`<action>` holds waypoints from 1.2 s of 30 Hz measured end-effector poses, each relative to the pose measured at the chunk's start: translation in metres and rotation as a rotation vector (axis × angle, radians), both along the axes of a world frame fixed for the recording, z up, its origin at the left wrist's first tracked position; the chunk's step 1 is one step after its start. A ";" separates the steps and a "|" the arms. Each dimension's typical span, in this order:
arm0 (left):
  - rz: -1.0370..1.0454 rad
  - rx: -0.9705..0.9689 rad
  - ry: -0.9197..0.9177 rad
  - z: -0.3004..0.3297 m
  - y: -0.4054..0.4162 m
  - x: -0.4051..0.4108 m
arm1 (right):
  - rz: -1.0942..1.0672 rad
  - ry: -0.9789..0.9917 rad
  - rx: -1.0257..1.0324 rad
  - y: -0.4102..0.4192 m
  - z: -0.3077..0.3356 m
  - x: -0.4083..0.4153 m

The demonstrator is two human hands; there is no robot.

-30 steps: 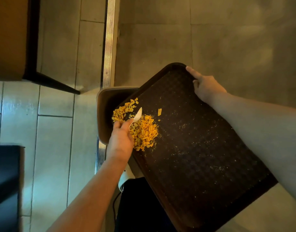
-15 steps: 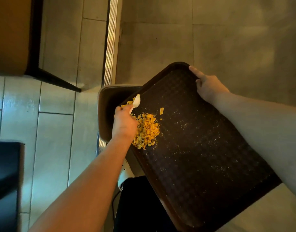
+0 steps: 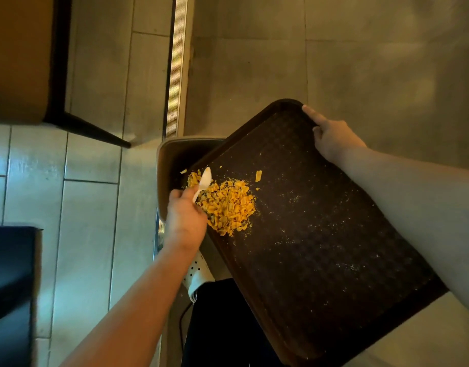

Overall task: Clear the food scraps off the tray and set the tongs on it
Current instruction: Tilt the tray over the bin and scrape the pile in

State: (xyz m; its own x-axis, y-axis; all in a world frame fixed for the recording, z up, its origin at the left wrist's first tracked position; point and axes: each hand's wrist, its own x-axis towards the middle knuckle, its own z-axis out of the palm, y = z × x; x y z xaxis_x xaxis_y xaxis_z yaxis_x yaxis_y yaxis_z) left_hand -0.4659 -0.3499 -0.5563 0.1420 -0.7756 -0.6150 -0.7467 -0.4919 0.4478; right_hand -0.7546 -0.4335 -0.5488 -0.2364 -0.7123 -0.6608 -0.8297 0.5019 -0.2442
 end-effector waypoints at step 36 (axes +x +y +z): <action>-0.154 -0.149 0.213 -0.023 0.005 0.016 | 0.015 0.014 -0.002 -0.009 -0.002 0.011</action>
State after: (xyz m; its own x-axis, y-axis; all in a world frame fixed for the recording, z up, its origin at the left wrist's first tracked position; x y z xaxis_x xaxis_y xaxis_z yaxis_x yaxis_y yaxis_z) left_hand -0.4502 -0.3448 -0.5796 -0.1044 -0.8620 -0.4960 -0.6891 -0.2969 0.6611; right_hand -0.7438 -0.4423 -0.5513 -0.2354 -0.7171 -0.6561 -0.8404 0.4892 -0.2332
